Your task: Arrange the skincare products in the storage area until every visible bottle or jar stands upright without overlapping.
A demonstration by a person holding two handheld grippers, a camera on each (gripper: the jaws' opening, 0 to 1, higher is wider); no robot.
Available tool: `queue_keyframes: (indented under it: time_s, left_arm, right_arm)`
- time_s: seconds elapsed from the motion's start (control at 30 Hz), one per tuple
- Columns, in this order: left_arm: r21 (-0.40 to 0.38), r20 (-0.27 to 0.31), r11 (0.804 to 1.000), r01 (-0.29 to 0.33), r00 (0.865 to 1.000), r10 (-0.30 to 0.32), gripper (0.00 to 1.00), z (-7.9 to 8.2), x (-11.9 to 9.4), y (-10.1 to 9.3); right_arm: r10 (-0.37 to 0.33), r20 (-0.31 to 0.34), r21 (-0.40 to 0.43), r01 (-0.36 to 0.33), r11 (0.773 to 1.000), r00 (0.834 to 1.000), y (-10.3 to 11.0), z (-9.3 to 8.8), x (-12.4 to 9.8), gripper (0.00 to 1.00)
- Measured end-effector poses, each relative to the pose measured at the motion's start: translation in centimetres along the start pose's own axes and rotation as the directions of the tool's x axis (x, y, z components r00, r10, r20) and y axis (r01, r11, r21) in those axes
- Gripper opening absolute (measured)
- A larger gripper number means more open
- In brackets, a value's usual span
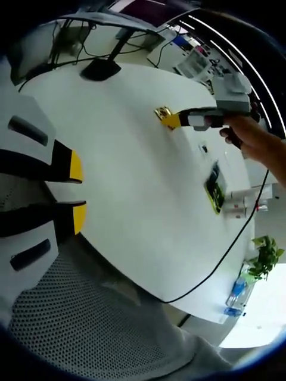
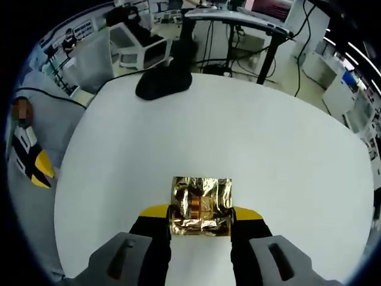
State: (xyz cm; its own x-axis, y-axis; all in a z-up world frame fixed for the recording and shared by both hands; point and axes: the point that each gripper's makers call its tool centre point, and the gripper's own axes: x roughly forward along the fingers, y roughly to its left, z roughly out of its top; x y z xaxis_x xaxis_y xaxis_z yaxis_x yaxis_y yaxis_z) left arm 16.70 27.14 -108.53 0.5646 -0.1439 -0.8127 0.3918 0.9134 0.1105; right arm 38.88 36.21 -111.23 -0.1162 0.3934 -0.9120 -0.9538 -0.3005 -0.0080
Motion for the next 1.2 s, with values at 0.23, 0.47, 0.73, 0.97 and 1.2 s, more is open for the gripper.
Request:
queue_keyframes:
  time_s: [0.23,0.47,0.73,0.97,1.2]
  left_arm:
    - [-0.002,-0.012,1.000,-0.014,1.000,0.014,0.10,-0.3,0.1,0.4]
    - [0.004,-0.028,1.000,-0.018,0.999,0.019,0.11,-0.5,0.2,0.5]
    - [0.022,-0.006,0.999,-0.026,1.000,0.026,0.13,0.0,0.0,0.5]
    - [0.054,0.001,0.998,-0.024,1.000,0.024,0.16,0.3,0.0,0.1]
    - [0.069,-0.004,0.997,-0.033,0.999,0.033,0.19,0.4,-0.1,0.1]
  right_arm:
    - [-0.021,0.033,-0.002,0.021,1.000,0.999,0.3,0.2,-1.2,0.35]
    - [-0.041,0.139,0.078,0.031,0.996,0.989,2.5,0.4,-4.2,0.35]
    - [-0.093,0.265,0.132,0.060,0.989,0.960,7.4,-1.5,-8.6,0.35]
    - [-0.150,0.334,0.211,0.081,0.974,0.930,10.5,-3.7,-12.0,0.35]
    - [-0.186,0.407,0.300,0.061,0.952,0.894,12.8,-4.6,-14.8,0.36]
